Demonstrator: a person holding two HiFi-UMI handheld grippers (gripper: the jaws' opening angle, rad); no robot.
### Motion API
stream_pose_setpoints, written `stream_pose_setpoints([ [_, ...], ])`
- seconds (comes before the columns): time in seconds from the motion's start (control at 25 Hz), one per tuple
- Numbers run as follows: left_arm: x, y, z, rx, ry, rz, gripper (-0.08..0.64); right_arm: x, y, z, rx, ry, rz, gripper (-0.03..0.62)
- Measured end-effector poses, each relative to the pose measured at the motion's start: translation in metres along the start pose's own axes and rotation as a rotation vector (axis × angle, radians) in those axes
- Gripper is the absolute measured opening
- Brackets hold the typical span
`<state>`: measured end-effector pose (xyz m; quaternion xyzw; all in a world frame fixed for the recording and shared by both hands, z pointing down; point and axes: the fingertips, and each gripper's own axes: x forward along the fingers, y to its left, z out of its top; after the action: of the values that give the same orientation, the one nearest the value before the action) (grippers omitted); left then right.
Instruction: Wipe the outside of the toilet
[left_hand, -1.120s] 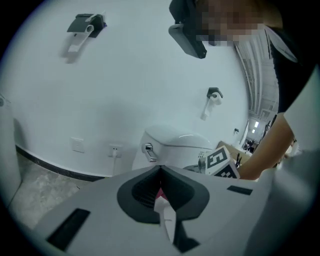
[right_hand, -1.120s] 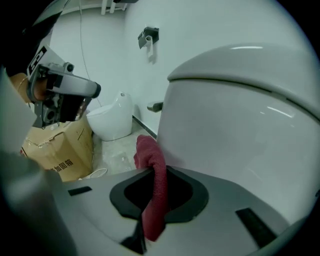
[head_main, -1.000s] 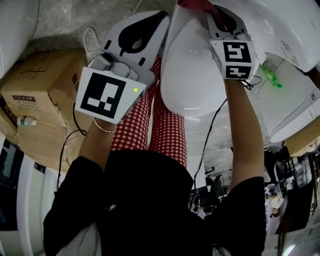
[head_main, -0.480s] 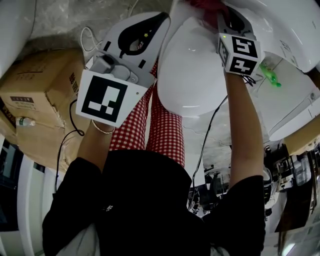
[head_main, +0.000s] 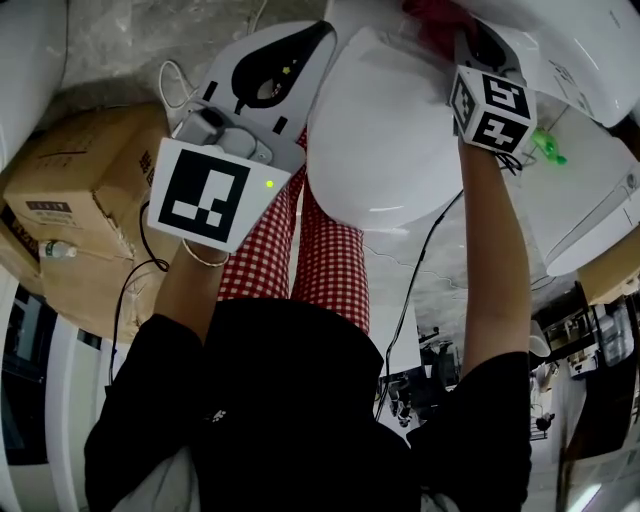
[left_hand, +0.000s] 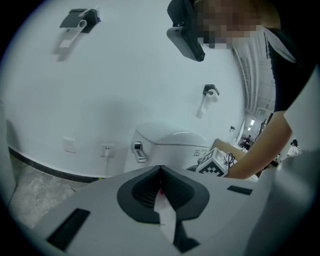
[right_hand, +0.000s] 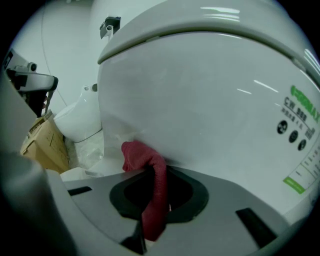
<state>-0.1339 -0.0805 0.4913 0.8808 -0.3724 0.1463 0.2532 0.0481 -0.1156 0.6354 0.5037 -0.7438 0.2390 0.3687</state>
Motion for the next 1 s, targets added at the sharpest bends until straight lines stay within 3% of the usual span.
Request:
stream_pose_setpoints([
  [0.48,0.018,-0.030,-0.003,0.035,0.031,-0.050,0.009,-0.024,-0.060,-0.028,0.209,-0.057,-0.105,0.055],
  [1.0,0.037,-0.060,0.002,0.067,0.042,-0.090,0.009,-0.059,-0.120,-0.063,0.312,-0.058,-0.216,0.055],
])
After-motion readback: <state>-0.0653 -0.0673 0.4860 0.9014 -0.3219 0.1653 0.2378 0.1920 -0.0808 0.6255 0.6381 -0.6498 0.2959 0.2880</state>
